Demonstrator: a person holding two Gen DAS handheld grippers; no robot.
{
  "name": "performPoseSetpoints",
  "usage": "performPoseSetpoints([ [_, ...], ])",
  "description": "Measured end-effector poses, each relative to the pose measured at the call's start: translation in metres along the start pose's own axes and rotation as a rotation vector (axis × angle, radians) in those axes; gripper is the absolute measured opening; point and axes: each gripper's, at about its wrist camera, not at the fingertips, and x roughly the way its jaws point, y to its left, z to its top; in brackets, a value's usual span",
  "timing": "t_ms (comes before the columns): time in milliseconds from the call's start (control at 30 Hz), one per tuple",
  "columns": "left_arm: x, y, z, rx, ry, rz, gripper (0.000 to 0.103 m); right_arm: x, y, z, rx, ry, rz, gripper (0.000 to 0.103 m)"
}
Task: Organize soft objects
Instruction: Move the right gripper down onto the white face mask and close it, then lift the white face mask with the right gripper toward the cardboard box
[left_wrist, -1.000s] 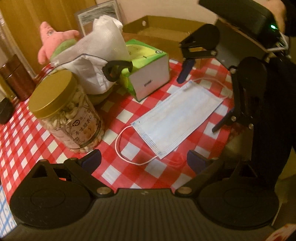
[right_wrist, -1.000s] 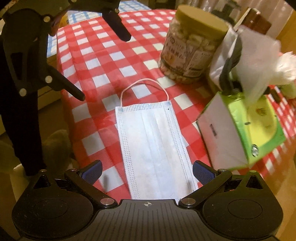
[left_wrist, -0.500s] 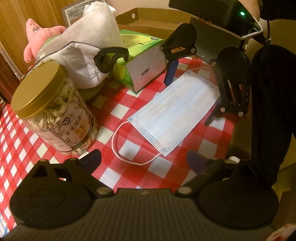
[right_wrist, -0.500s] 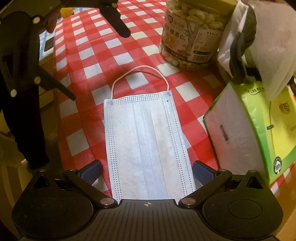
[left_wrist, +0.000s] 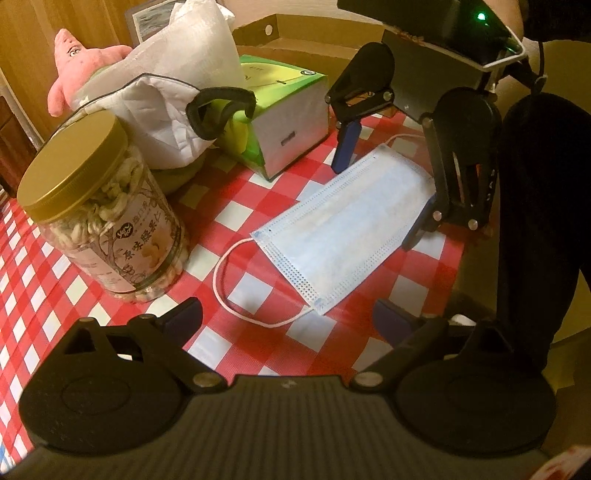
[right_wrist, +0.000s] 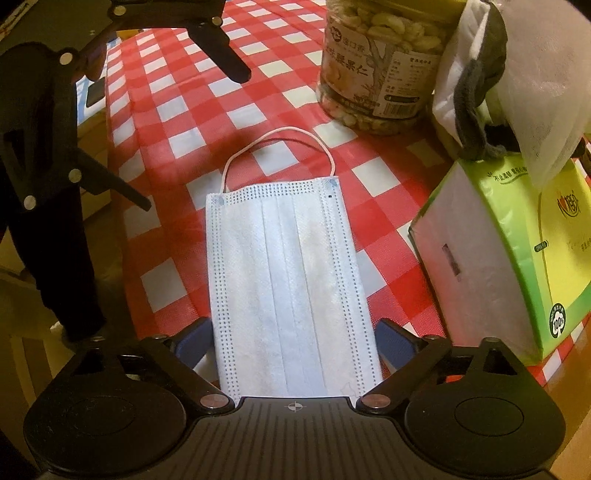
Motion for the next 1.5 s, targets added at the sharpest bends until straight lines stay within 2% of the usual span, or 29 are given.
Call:
performPoseSetpoints([
  [200, 0.0, -0.001, 0.002, -0.01, -0.002, 0.003, 0.098, -0.005, 0.003, 0.004, 0.0, -0.001, 0.0, 0.072],
  [433, -0.005, -0.002, 0.005, -0.01, -0.01, 0.011, 0.098, -0.01, 0.01, 0.009, -0.002, 0.001, 0.001, 0.024],
  [567, -0.01, 0.002, 0.005, -0.042, -0.007, 0.025, 0.098, -0.014, 0.016, 0.009, 0.007, -0.012, -0.006, 0.007],
  [833, -0.029, 0.016, 0.012, -0.17, -0.018, 0.085, 0.097, -0.058, 0.029, 0.005, 0.164, -0.128, -0.062, 0.003],
  [967, -0.043, 0.025, 0.023, -0.215, -0.039, 0.1, 0.097, -0.086, 0.037, 0.002, 0.269, -0.2, -0.121, 0.003],
  [1167, -0.065, 0.035, 0.048, -0.174, -0.08, 0.114, 0.097, -0.128, 0.039, -0.01, 0.392, -0.303, -0.191, 0.003],
  [1500, -0.095, 0.068, 0.115, -0.088, -0.155, 0.113, 0.091, -0.204, 0.024, -0.017, 0.455, -0.412, -0.269, 0.003],
])
